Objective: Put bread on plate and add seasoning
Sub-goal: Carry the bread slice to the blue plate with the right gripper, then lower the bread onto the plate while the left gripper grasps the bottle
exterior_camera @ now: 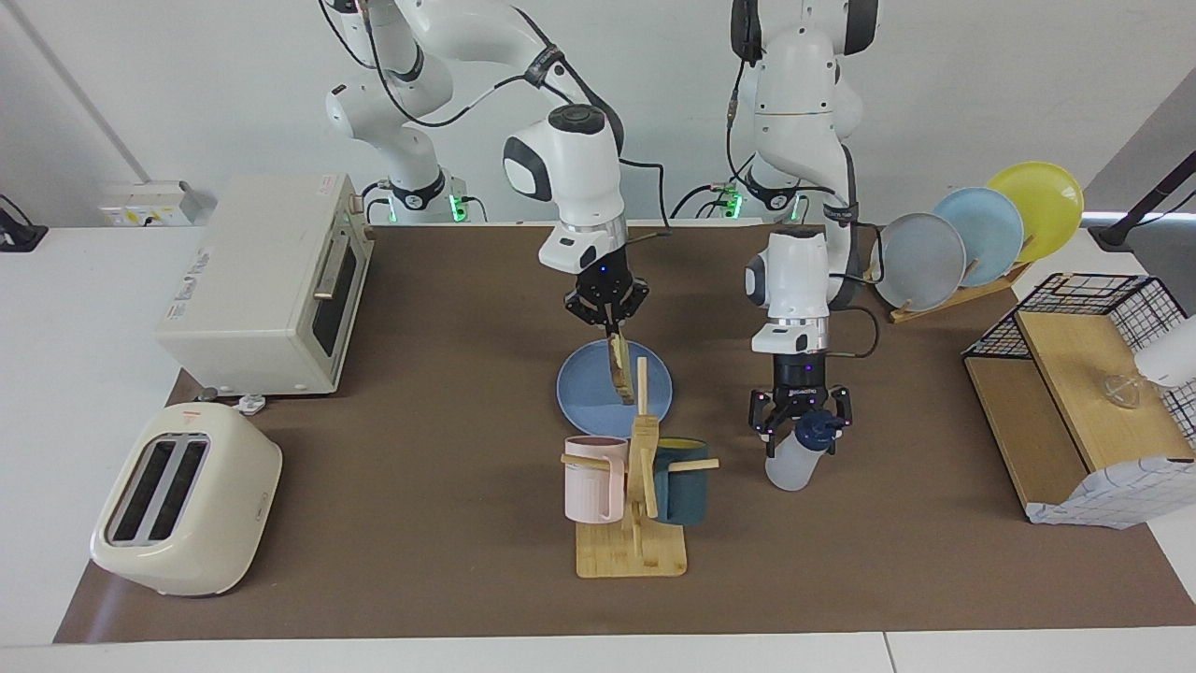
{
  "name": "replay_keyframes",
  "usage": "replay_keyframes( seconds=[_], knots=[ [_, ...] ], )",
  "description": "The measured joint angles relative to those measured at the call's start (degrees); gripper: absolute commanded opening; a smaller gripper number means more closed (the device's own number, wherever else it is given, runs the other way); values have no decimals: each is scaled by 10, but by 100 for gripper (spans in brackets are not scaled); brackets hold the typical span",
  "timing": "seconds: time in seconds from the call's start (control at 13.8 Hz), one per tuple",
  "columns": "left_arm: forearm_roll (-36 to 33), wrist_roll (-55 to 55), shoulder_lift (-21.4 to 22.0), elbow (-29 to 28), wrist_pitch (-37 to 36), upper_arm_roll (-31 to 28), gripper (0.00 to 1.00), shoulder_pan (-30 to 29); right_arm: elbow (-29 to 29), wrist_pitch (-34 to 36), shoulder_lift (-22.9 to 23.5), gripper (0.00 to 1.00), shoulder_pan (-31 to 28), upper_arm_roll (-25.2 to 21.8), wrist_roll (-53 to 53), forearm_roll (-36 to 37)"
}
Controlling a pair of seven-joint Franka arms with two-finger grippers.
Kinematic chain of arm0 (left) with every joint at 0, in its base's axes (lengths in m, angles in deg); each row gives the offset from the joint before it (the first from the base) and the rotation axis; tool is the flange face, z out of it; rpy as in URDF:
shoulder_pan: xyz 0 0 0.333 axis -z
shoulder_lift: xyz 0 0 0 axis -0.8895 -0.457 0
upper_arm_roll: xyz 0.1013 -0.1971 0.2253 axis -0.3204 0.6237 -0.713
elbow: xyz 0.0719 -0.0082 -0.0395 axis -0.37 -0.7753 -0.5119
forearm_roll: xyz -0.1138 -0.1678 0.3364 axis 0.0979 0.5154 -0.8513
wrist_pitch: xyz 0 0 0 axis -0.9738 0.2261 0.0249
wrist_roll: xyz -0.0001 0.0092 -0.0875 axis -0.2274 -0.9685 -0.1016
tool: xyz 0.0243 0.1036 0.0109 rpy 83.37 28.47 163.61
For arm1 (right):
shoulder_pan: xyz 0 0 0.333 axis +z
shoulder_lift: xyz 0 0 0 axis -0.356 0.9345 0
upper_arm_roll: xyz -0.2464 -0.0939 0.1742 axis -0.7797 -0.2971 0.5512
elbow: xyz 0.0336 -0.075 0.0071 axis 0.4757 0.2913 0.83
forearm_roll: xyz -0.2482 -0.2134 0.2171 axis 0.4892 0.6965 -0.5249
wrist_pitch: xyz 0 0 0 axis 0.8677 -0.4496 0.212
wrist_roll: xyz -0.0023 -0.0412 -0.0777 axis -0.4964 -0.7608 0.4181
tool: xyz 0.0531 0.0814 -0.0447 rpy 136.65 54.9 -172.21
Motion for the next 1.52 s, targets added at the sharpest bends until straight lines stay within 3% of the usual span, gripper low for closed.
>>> replay_keyframes(
  seconds=[0.43,1.08,1.3,1.52],
  knots=[
    [3,5,-15,10,0,-1,100,0,62,-14,-9,0,-39,-2,0,0],
    [4,21,-24,18,1,-2,97,-2,93,-32,-21,0,-55,-2,0,0],
    [4,26,-26,19,3,-3,65,-5,104,-72,-21,0,-57,-2,0,-21],
    [4,31,-26,19,5,-3,21,-5,105,-83,-21,0,-57,-2,0,-33]
  ],
)
